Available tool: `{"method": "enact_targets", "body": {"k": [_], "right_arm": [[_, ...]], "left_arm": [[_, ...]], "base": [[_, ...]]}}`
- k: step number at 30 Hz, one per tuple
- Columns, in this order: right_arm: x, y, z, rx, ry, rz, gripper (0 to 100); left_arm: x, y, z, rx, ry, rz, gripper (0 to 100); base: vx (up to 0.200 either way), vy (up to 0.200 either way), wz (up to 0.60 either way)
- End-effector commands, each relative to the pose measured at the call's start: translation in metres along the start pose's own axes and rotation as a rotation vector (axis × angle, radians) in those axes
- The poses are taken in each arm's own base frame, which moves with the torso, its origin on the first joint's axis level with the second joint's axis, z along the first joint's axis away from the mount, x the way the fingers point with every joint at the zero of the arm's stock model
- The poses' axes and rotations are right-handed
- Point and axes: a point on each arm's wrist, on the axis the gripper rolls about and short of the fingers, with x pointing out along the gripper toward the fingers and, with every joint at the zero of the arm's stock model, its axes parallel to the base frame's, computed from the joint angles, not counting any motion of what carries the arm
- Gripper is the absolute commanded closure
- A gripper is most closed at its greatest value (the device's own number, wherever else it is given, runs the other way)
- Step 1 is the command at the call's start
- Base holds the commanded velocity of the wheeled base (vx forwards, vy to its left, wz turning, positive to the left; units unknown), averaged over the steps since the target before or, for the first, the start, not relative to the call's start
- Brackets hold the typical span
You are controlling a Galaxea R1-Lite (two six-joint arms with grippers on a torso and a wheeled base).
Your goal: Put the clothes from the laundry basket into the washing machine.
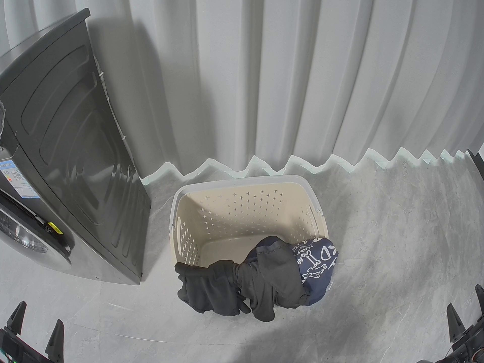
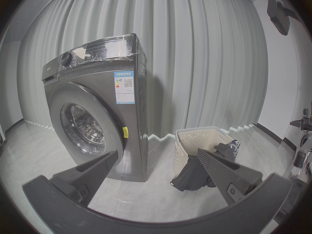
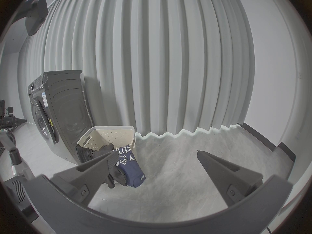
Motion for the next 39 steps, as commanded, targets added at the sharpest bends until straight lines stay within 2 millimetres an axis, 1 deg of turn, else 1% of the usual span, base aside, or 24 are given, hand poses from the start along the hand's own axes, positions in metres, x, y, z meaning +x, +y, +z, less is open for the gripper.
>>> {"method": "enact_targets", "body": {"k": [1,4,14,23,32,39], "right_arm": [[0.0001,0.0,-0.0052,0.0,0.001,0.001,0],[0.0001,0.0,-0.0052,-0.001,0.001,0.001,0],[0.0001,0.0,-0.0052,0.0,0.001,0.001,0],[0.0001,0.0,-0.0052,0.0,0.001,0.001,0],[0.0001,0.0,-0.0052,0.0,0.001,0.001,0],[0.0001,0.0,-0.0052,0.0,0.001,0.001,0]], "left_arm": [[0.0,0.0001,-0.0053,0.0,0.002,0.001,0],[0.0,0.0001,-0.0052,0.0,0.0,0.0,0],[0.0002,0.0001,-0.0052,-0.001,0.002,0.001,0],[0.0002,0.0001,-0.0053,-0.001,0.003,0.001,0],[0.0002,0.0001,-0.0052,0.0,0.002,0.001,0],[0.0,0.0001,-0.0053,-0.001,0.002,0.001,0]], "base": [[0.0,0.0,0.0],[0.0,0.0,0.0],[0.2,0.0,0.0],[0.0,0.0,0.0],[0.2,0.0,0.0],[0.0,0.0,0.0]]}}
